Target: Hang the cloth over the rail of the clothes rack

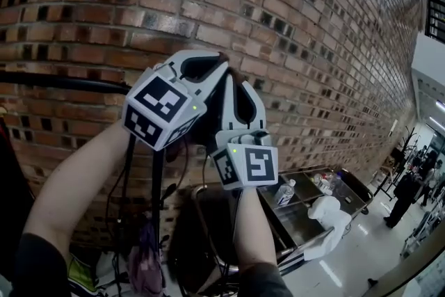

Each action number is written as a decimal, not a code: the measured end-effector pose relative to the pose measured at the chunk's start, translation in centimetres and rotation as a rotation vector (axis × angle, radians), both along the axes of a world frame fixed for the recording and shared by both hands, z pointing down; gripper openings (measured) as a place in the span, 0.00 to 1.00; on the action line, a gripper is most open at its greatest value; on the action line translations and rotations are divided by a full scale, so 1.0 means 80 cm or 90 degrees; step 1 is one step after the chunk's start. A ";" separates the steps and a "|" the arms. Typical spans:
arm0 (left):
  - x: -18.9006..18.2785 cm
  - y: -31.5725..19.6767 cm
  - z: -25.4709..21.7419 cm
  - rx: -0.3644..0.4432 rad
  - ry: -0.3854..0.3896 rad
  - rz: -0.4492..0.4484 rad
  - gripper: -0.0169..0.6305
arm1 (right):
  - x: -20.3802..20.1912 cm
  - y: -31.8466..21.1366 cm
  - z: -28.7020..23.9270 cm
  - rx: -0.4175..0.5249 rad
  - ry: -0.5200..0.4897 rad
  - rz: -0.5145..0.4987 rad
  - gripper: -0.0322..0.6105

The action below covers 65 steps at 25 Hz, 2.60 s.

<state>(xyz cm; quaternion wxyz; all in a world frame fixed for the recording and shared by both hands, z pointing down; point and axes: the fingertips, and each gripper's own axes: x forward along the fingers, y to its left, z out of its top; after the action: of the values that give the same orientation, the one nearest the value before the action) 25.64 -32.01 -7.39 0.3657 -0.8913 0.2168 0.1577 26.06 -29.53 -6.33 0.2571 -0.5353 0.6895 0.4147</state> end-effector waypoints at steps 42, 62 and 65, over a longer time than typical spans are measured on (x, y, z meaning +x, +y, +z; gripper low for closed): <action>-0.369 -0.158 -0.093 0.128 -0.100 -0.377 0.06 | -0.217 -0.086 -0.026 0.041 0.257 0.015 0.11; -0.526 -0.072 -0.029 0.226 -0.163 -0.453 0.06 | -0.345 -0.050 0.012 0.018 0.255 0.097 0.11; -0.557 -0.061 0.004 0.202 -0.135 -0.466 0.06 | -0.352 -0.054 0.033 0.001 0.232 0.068 0.10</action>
<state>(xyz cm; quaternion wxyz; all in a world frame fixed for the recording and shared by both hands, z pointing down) -18.89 -36.93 -7.05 0.5509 -0.6993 0.4533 -0.0442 -2.13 -33.81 -3.73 0.1057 -0.4869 0.6950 0.5184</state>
